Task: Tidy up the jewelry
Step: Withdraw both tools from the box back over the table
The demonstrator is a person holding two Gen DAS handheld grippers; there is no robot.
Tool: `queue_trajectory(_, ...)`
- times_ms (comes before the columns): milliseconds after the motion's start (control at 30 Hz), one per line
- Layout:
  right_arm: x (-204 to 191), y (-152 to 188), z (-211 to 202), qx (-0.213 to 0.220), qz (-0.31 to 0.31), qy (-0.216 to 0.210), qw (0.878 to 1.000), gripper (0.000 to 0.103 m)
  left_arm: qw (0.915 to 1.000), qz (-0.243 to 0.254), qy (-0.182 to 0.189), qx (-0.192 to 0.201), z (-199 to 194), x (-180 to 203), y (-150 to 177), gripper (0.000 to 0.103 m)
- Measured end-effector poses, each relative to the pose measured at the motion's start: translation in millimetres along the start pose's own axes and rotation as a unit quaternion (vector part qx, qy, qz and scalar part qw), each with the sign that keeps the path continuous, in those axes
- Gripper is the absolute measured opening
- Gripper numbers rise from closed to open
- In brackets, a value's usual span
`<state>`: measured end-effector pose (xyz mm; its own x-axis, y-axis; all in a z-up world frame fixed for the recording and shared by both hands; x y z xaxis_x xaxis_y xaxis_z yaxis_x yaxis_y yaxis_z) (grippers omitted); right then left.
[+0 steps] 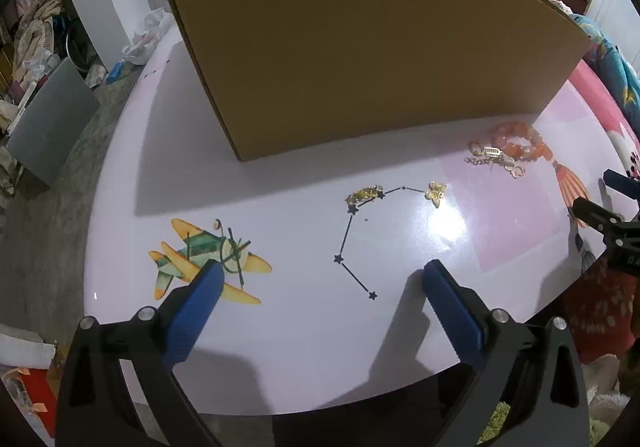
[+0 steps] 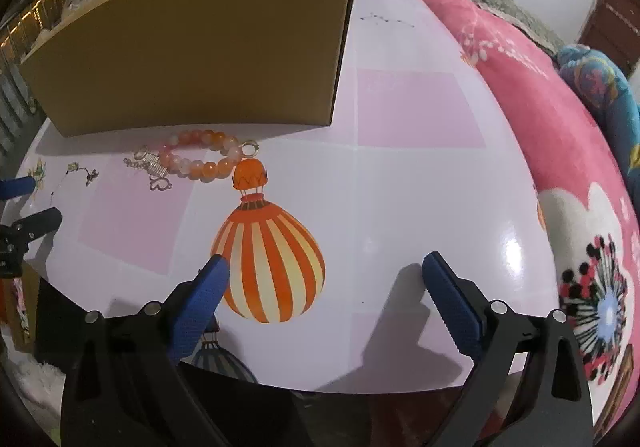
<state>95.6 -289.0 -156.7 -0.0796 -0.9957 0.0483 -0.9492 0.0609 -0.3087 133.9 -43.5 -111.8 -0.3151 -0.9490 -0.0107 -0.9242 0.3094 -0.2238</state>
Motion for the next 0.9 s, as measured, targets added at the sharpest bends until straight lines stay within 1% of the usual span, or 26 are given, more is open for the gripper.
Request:
queue_trajectory(167, 1.2, -0.6, 2.9, -0.002, 0.008, -0.008, 1.000, 0.095, 0.9999, 0.004, 0.001, 0.009, 0.9, -2.8, 0.7, 0.098)
queue_trajectory(333, 0.6, -1.4, 3.3, 0.001, 0.004, -0.005, 1.000, 0.095, 1.0000, 0.007, 0.001, 0.007, 2.2, -4.1, 4.3, 0.099)
queue_trajectory(533, 2.6, -3.7, 6.8, -0.008, 0.009, -0.014, 1.000, 0.095, 0.9998, 0.004, 0.000, 0.019, 1.5, -2.1, 3.2, 0.099)
queue_trajectory(733, 0.6, -4.5, 8.6, -0.021, 0.002, -0.021, 1.000, 0.095, 0.9998, 0.003, -0.001, 0.018, 1.3, 0.2, 6.5, 0.099)
queue_trajectory(900, 0.7, -7.9, 9.2, -0.012, -0.008, -0.026, 1.000, 0.095, 0.9996, 0.003, 0.000, 0.028, 0.3, -1.6, 8.7, 0.099)
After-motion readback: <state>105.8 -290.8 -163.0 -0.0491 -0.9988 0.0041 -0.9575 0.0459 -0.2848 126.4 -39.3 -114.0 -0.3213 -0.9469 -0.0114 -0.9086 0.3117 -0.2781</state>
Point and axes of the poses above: each gripper's, at about its wrist camera, not at the fingertips, and z roughly the way its jaws point, x to its right, y to its underside, the point moved 10 cm from there along z, roughly the way its jaws point, and after that the axes turned 14 degrees about -x, right-handed, at the moved point
